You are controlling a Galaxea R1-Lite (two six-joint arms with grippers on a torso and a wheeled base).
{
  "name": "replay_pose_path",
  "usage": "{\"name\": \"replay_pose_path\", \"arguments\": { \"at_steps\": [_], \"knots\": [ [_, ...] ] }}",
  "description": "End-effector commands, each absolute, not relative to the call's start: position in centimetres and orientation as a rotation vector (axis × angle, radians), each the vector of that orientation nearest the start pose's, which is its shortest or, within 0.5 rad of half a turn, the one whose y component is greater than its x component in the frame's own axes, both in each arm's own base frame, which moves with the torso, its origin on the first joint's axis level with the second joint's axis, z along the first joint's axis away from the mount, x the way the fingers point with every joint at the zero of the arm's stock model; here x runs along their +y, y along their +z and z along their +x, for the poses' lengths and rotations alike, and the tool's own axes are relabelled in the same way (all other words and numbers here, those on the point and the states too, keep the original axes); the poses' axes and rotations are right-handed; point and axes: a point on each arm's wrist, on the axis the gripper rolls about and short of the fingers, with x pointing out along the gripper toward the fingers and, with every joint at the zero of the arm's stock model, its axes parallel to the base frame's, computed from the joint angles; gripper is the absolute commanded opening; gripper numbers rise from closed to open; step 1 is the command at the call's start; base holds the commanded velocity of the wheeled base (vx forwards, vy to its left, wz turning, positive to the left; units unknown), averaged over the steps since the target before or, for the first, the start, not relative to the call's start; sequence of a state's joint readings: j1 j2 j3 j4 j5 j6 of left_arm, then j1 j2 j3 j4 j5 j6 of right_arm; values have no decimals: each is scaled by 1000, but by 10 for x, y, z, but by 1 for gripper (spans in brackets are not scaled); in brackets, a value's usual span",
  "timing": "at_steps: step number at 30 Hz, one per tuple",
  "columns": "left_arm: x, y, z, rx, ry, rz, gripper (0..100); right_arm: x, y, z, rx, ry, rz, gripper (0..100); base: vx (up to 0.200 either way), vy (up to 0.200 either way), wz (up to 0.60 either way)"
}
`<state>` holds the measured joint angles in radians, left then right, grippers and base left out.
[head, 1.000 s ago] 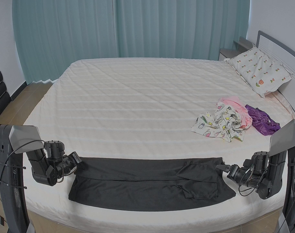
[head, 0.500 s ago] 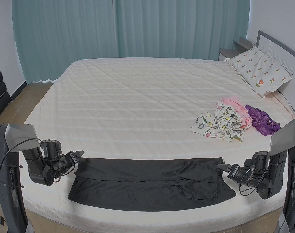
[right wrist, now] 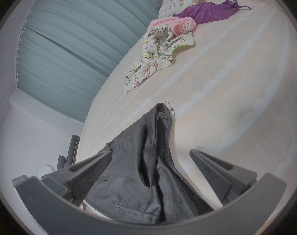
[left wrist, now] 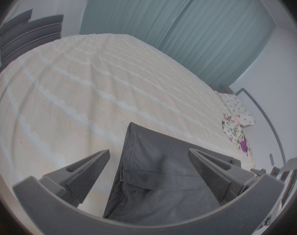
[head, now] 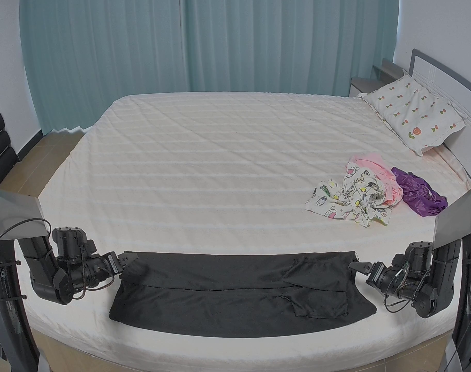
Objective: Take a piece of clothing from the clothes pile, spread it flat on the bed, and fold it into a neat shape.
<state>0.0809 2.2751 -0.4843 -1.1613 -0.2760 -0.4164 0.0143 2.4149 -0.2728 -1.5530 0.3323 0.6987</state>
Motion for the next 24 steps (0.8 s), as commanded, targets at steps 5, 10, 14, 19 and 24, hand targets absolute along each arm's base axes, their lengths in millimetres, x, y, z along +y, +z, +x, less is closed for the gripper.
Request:
{"name": "replay_pose_path", "arguments": {
  "at_steps": [5,10,14,19,24],
  "knots": [
    [7,-38,307,723,-106,-412,100,11,-41,275,671,123,764,100,0,0,0],
    [5,-42,313,720,-107,-401,100,11,-40,275,668,124,765,100,0,0,0],
    [2,-47,314,729,-88,-374,100,11,-40,275,668,125,763,100,0,0,0],
    [2,-55,317,740,-81,-353,100,11,-40,275,667,125,763,100,0,0,0],
    [-1,-62,317,756,-86,-351,100,11,-40,275,668,125,763,100,0,0,0]
  ]
}}
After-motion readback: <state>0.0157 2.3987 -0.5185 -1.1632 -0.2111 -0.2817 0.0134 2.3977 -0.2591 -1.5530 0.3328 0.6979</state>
